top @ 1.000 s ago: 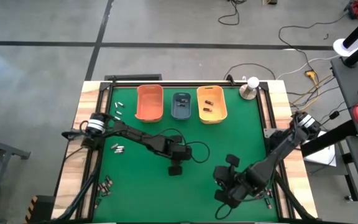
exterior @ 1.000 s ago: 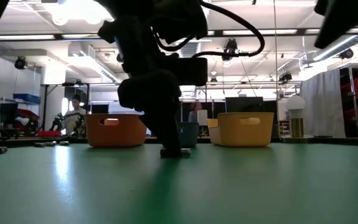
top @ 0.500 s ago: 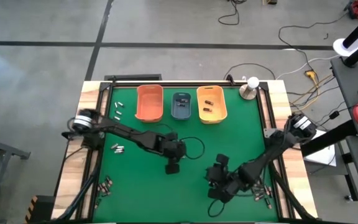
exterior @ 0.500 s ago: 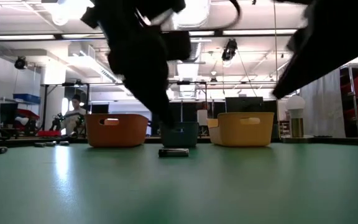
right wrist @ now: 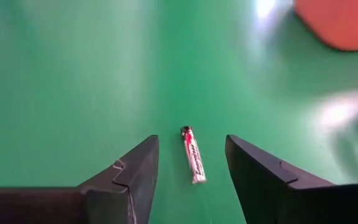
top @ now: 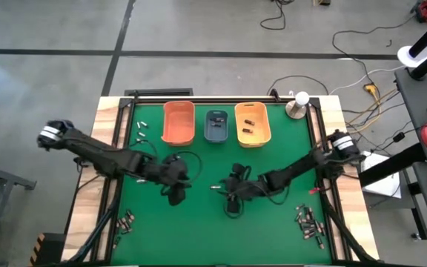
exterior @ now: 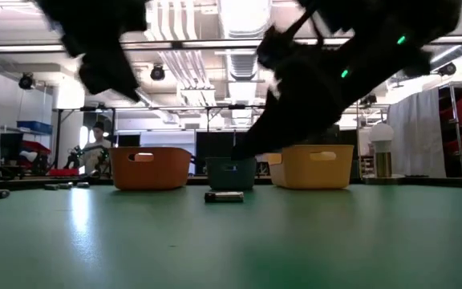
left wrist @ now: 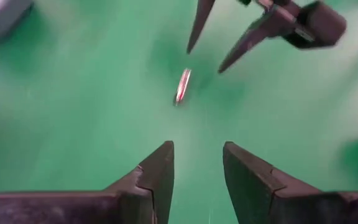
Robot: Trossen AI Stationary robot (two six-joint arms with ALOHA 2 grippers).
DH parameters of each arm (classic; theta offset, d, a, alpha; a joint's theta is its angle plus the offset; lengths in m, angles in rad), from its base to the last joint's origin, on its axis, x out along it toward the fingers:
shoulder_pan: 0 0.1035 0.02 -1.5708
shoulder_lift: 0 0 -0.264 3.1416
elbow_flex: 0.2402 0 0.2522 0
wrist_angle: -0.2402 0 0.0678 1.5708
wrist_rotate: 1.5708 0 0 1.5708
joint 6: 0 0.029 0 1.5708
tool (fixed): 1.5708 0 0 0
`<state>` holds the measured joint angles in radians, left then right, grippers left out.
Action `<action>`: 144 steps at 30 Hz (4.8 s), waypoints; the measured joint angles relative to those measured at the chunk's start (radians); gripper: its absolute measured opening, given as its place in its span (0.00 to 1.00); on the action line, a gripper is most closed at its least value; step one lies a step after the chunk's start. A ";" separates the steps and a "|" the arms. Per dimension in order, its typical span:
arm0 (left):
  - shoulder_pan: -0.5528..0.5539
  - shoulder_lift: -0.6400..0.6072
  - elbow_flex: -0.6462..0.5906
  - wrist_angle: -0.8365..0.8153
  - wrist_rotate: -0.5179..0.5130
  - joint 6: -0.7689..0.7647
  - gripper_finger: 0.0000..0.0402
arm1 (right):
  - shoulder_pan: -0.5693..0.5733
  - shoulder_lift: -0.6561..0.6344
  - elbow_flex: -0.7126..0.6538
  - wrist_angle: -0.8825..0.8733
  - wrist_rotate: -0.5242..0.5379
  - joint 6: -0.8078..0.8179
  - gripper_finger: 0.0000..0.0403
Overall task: Sort batteries
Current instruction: Put the silver battery into the orange bin
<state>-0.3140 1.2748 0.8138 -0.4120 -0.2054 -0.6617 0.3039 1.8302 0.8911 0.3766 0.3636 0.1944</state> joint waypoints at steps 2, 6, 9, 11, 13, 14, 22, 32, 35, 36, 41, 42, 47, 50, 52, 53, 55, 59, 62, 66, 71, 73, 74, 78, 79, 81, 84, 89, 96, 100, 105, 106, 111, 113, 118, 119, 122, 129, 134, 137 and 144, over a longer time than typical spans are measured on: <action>-0.010 -0.055 -0.062 0.020 -0.013 -0.052 0.29 | -0.026 0.031 0.018 0.010 -0.055 -0.033 0.43; -0.015 -0.137 -0.154 0.039 -0.022 -0.113 0.28 | -0.060 0.093 0.049 0.010 -0.085 -0.048 0.41; -0.015 -0.171 -0.204 0.065 -0.025 -0.118 0.28 | -0.074 0.135 0.068 0.006 -0.087 -0.026 0.39; -0.015 -0.183 -0.228 0.083 -0.035 -0.118 0.28 | -0.078 0.155 0.084 0.005 -0.106 -0.017 0.37; -0.015 -0.185 -0.248 0.092 -0.048 -0.117 0.28 | -0.079 0.172 0.090 0.008 -0.118 -0.013 0.34; -0.015 -0.186 -0.255 0.097 -0.055 -0.113 0.28 | -0.078 0.178 0.092 0.010 -0.121 -0.013 0.33; -0.007 -0.190 -0.284 0.100 -0.085 -0.055 0.28 | -0.077 0.187 0.092 -0.032 -0.132 -0.011 0.18; 0.017 -0.251 -0.263 0.097 -0.096 0.039 0.28 | -0.077 0.188 0.119 -0.109 -0.137 -0.011 0.08; 0.029 -0.283 -0.257 0.094 -0.102 0.090 0.28 | -0.078 0.187 0.150 -0.168 -0.137 -0.011 0.10; 0.034 -0.292 -0.256 0.092 -0.102 0.102 0.28 | -0.078 0.187 0.162 -0.188 -0.137 -0.012 0.10; 0.054 -0.355 -0.255 0.058 -0.103 0.129 0.28 | -0.091 0.189 0.213 -0.232 -0.141 -0.035 0.09; 0.056 -0.372 -0.255 0.046 -0.103 0.130 0.28 | -0.098 0.194 0.224 -0.235 -0.146 -0.041 0.09; 0.057 -0.466 -0.255 0.031 -0.102 0.128 0.28 | -0.143 0.230 0.298 -0.233 -0.159 -0.098 0.09; 0.057 -0.518 -0.255 -0.002 -0.101 0.126 0.28 | -0.171 0.273 0.362 -0.229 -0.155 -0.116 0.09; 0.057 -0.545 -0.255 -0.026 -0.100 0.122 0.28 | -0.188 0.314 0.420 -0.227 -0.156 -0.118 0.09; 0.057 -0.555 -0.255 -0.041 -0.100 0.119 0.28 | -0.195 0.335 0.450 -0.225 -0.160 -0.117 0.09; 0.057 -0.572 -0.255 -0.062 -0.100 0.111 0.28 | -0.207 0.383 0.514 -0.223 -0.161 -0.117 0.09; 0.056 -0.584 -0.256 -0.097 -0.079 0.107 0.28 | -0.229 0.475 0.645 -0.223 -0.161 -0.117 0.09; 0.056 -0.582 -0.260 -0.119 -0.053 0.106 0.28 | -0.242 0.524 0.732 -0.259 -0.162 -0.117 0.09; 0.056 -0.573 -0.263 -0.129 -0.045 0.103 0.28 | -0.251 0.559 0.818 -0.342 -0.162 -0.117 0.10; 0.056 -0.546 -0.267 -0.136 -0.045 0.125 0.28 | -0.252 0.566 0.850 -0.401 -0.162 -0.118 0.16; 0.056 -0.534 -0.267 -0.135 -0.045 0.145 0.28 | -0.252 0.561 0.855 -0.409 -0.161 -0.118 0.20; 0.056 -0.529 -0.267 -0.134 -0.046 0.153 0.28 | -0.251 0.555 0.855 -0.415 -0.161 -0.120 0.22; 0.056 -0.505 -0.267 -0.109 -0.046 0.199 0.29 | -0.239 0.503 0.851 -0.466 -0.158 -0.156 0.30; 0.056 -0.497 -0.267 -0.100 -0.047 0.217 0.30 | -0.235 0.479 0.851 -0.482 -0.158 -0.164 0.32; 0.057 -0.473 -0.267 -0.085 -0.048 0.259 0.33 | -0.226 0.421 0.851 -0.535 -0.159 -0.170 0.36; 0.064 -0.424 -0.269 -0.078 -0.048 0.338 0.36 | -0.213 0.316 0.855 -0.650 -0.159 -0.168 0.40; 0.090 -0.351 -0.329 0.125 -0.039 0.437 0.38 | -0.188 0.174 0.854 -0.804 -0.160 -0.166 0.45; 0.156 -0.273 -0.474 0.378 0.027 0.488 0.38 | -0.157 0.037 0.856 -0.874 -0.138 -0.072 0.45; 0.191 -0.217 -0.530 0.504 0.052 0.504 0.38 | -0.141 0.023 0.855 -0.878 -0.105 -0.037 0.42; 0.217 -0.125 -0.575 0.652 0.089 0.574 0.37 | -0.129 0.033 0.855 -0.888 -0.102 0.008 0.40; 0.223 -0.101 -0.575 0.660 0.089 0.591 0.37 | -0.127 0.035 0.854 -0.899 -0.102 0.019 0.39; 0.262 0.012 -0.575 0.700 0.133 0.643 0.34 | -0.125 0.033 0.854 -0.894 -0.102 0.043 0.38; 0.277 0.061 -0.571 0.740 0.169 0.651 0.32 | -0.125 0.033 0.854 -0.896 -0.102 0.043 0.37; 0.291 0.147 -0.562 0.783 0.203 0.647 0.27 | -0.125 0.033 0.854 -0.896 -0.102 0.054 0.36; 0.291 0.159 -0.562 0.790 0.214 0.639 0.26 | -0.125 0.033 0.854 -0.897 -0.102 0.064 0.35; 0.292 0.183 -0.566 0.803 0.223 0.618 0.19 | -0.125 0.033 0.854 -0.899 -0.102 0.081 0.34; 0.294 0.195 -0.574 0.818 0.231 0.618 0.03 | -0.125 0.032 0.854 -0.898 -0.102 0.084 0.32; 0.293 0.134 -0.579 0.778 0.245 0.560 0.04 | -0.133 0.004 0.854 -0.899 -0.103 0.052 0.30; 0.292 0.066 -0.560 0.699 0.254 0.543 0.04 | -0.152 -0.039 0.854 -0.894 -0.102 0.019 0.28; 0.293 -0.128 -0.372 0.381 0.255 0.606 0.04 | -0.215 -0.143 0.854 -0.902 -0.101 0.005 0.23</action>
<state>-0.0206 1.1467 0.4416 -0.0313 0.0496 -0.0562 0.0886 1.6868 1.7447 -0.5256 0.2630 0.1989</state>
